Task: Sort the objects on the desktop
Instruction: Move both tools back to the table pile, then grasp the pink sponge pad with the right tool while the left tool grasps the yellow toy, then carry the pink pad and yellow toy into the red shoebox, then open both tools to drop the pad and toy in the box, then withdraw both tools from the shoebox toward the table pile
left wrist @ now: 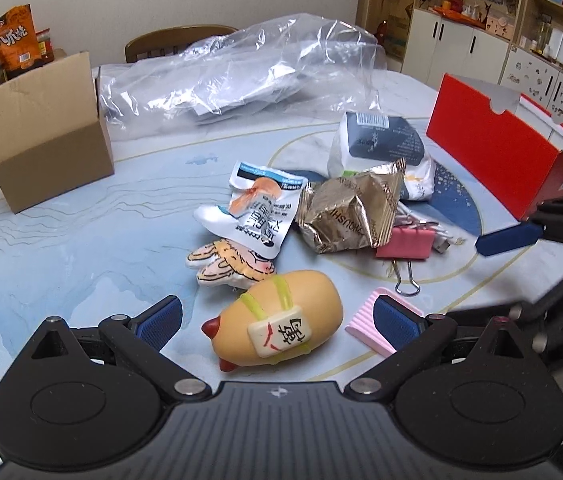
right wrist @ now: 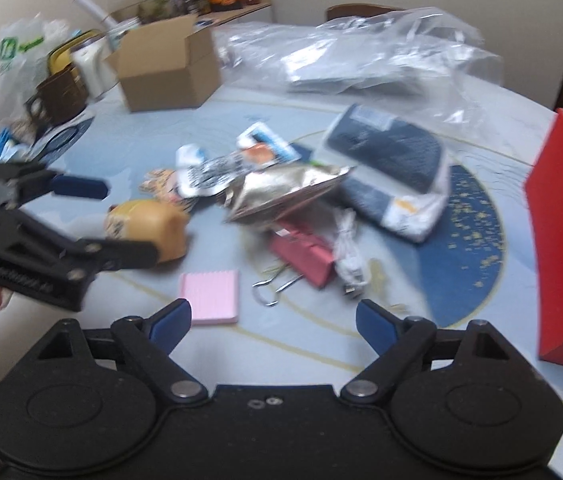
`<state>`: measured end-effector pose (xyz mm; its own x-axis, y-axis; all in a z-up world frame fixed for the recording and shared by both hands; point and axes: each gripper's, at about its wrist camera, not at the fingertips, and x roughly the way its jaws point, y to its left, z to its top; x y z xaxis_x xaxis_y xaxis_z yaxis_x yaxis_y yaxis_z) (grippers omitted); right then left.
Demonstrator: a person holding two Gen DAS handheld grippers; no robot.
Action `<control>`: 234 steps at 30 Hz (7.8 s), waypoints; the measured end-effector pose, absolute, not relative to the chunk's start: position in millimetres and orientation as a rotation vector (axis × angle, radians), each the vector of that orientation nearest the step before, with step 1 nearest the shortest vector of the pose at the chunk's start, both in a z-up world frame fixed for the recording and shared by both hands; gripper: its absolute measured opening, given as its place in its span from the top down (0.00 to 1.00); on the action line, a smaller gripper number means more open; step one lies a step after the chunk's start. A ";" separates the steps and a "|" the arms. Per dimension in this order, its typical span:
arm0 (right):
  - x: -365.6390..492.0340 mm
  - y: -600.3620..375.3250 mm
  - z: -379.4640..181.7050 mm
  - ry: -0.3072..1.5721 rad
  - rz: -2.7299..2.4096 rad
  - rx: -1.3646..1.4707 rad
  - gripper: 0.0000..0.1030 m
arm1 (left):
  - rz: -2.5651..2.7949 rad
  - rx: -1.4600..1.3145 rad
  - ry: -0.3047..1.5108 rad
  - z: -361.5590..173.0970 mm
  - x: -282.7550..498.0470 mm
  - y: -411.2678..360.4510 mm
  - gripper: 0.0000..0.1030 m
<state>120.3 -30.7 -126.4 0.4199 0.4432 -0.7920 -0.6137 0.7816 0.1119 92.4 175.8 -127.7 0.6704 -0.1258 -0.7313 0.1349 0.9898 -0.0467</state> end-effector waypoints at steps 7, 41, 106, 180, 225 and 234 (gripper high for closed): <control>108.0 -6.4 -139.8 0.931 0.723 -0.270 0.20 | -0.143 0.025 0.842 -136.1 95.8 171.9 0.01; 108.9 -3.1 -134.3 0.895 0.699 -0.297 0.61 | -0.128 0.021 0.898 -136.0 97.3 162.0 0.29; 185.4 -296.0 -31.2 0.720 0.380 -0.094 0.61 | -0.434 0.163 0.721 -25.4 177.0 -109.9 0.29; 371.3 -331.1 -125.2 1.168 0.317 -0.191 0.52 | -0.549 0.294 1.109 -106.5 320.1 -218.9 0.27; 266.4 -311.6 -8.1 0.819 0.394 -0.034 0.12 | -0.542 0.082 0.780 -14.3 222.3 -116.0 0.04; 226.6 -263.8 2.4 0.766 0.433 -0.045 0.11 | -0.475 0.048 0.706 2.3 186.2 -54.9 0.04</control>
